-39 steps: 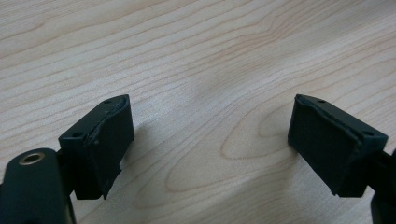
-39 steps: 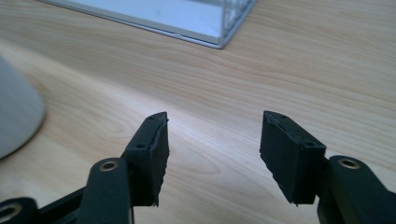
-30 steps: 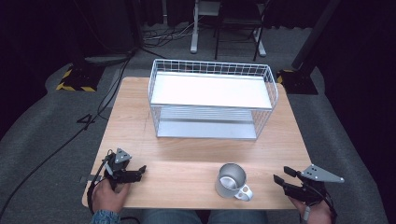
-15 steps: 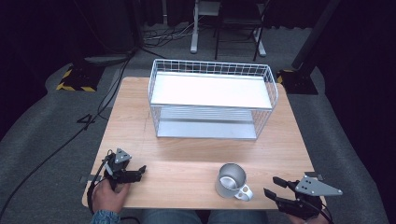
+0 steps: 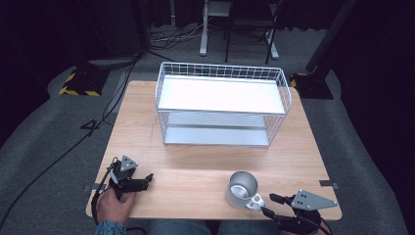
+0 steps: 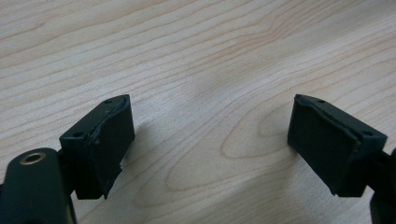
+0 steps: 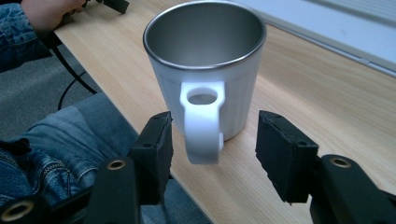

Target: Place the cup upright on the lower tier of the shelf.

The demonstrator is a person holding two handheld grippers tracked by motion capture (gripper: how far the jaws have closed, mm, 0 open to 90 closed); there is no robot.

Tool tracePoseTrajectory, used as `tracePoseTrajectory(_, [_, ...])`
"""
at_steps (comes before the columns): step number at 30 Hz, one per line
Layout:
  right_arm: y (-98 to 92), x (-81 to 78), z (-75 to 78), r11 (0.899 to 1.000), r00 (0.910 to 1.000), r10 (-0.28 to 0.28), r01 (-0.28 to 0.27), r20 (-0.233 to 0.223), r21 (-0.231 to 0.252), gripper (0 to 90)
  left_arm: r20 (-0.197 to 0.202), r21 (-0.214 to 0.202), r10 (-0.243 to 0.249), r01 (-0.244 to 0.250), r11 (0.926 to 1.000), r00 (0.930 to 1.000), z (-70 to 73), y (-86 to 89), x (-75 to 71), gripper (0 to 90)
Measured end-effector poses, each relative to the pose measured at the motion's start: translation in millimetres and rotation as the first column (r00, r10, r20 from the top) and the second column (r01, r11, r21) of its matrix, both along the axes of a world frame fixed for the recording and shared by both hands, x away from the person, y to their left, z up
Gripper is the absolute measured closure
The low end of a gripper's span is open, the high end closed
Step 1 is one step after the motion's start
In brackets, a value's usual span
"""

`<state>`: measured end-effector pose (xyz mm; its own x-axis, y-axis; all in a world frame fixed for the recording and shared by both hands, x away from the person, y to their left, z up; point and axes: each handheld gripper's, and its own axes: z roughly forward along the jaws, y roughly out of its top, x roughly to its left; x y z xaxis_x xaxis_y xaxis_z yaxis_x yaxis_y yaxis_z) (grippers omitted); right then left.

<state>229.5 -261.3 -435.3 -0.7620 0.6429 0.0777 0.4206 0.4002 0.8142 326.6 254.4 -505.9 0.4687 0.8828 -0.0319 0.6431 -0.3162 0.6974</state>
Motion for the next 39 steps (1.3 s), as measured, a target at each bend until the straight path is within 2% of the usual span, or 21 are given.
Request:
tracePoseTrajectory(3, [4.7,2.3,-5.3,1.000,0.9997,0.010,-0.010,-0.024,-0.004,48.9,0.000,0.000,0.000,0.000,1.0000,1.0000,0.0,0.0,0.0,15.0])
tracePoseTrajectory(12, [17.2,9.6,-16.5,0.999,0.9987,0.026,-0.027,-0.043,-0.026,56.5,0.000,-0.001,0.000,0.000,1.0000,1.0000,0.0,0.0,0.0,15.0])
tracePoseTrajectory(22, [20.4,12.5,-16.3,1.000,0.9995,0.017,-0.018,-0.028,-0.021,63.8,0.000,0.000,0.000,0.000,1.0000,1.0000,0.0,0.0,0.0,15.0])
tracePoseTrajectory(30, [20.6,12.6,-15.8,1.000,0.9992,0.022,-0.023,-0.034,-0.007,69.5,0.000,0.000,0.000,0.000,1.0000,1.0000,0.0,0.1,0.1,15.0])
tracePoseTrajectory(39, [22.5,11.2,-14.5,1.000,0.9997,0.017,-0.017,-0.015,-0.011,71.5,0.000,-0.001,-0.001,0.001,1.0000,1.0000,0.0,0.2,0.1,15.0])
